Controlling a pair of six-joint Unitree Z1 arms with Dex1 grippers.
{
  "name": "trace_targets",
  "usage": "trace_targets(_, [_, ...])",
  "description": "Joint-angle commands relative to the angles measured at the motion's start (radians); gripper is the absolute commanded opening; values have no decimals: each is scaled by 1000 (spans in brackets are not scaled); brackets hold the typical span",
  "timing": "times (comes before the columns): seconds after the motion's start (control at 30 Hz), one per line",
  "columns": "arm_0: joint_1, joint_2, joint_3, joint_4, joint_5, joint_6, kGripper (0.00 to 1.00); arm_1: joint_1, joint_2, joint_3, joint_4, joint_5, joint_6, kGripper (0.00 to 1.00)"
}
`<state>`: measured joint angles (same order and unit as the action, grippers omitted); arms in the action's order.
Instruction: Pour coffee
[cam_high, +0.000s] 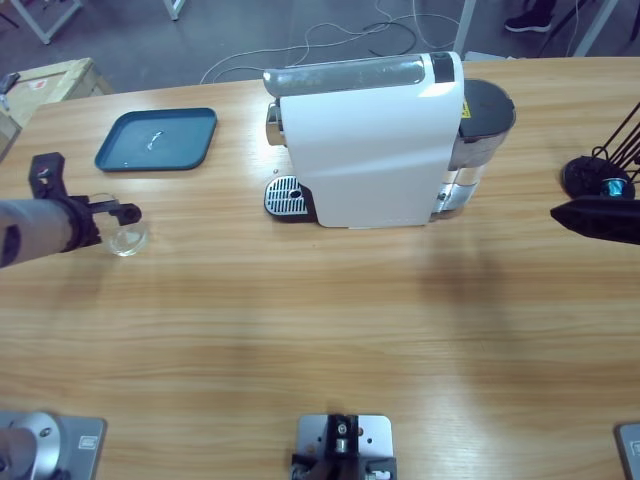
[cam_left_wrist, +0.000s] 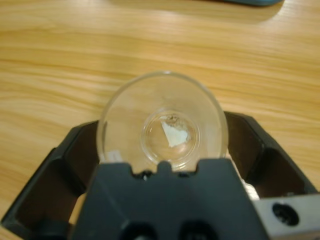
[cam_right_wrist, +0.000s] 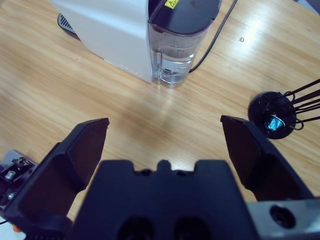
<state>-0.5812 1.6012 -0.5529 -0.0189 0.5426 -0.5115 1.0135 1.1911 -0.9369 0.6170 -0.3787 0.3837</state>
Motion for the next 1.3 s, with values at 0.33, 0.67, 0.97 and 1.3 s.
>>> trace_targets(0.33, [4,38,62,-156,-88,151,0,13,-49,53,24,-11,29,1000])
trace_targets(0.67, [43,-282,2,-79,-761,1007,0,13,-142,23,102,-55,7,1000])
trace_targets(0.97, [151,131,-263,-84,-1061,1302,0,13,-184,9,172,-60,7,1000])
trace_targets(1.3, [64,362,-430,-98,-1115,1314,0,13,-195,12,218,-68,11,1000])
